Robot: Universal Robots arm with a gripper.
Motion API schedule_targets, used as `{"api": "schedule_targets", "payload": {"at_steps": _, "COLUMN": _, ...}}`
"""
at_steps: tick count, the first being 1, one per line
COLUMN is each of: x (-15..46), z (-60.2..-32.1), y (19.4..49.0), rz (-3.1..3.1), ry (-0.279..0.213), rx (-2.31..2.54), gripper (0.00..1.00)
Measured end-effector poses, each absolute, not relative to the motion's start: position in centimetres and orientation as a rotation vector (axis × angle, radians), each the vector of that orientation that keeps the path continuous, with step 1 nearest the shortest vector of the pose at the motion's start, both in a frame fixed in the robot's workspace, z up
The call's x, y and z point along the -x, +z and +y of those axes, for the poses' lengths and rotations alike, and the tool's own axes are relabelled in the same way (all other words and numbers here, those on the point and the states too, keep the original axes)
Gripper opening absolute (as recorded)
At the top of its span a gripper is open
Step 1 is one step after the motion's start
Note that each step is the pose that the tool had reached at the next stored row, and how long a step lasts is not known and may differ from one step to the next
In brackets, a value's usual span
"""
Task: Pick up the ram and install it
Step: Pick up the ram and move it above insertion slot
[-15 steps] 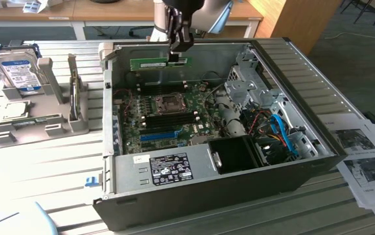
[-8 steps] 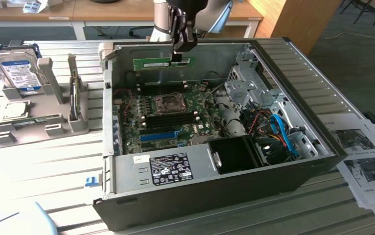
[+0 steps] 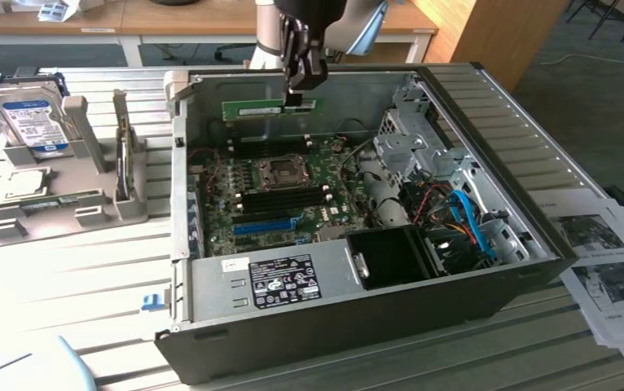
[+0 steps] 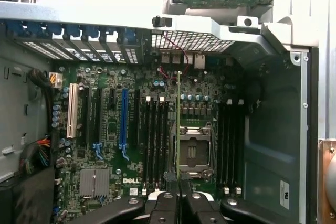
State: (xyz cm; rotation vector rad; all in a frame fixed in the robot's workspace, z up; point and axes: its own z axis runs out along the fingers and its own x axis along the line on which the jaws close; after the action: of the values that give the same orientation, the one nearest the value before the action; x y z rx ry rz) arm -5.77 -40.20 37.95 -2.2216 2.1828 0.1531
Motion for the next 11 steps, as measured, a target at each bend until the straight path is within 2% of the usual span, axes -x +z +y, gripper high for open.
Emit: {"api": "schedule_targets", "payload": {"at_steps": 11, "x": 5.8, "z": -40.2, "y": 36.5, "rz": 2.183, "ry": 0.153, "rx": 2.221, "gripper": 0.11}}
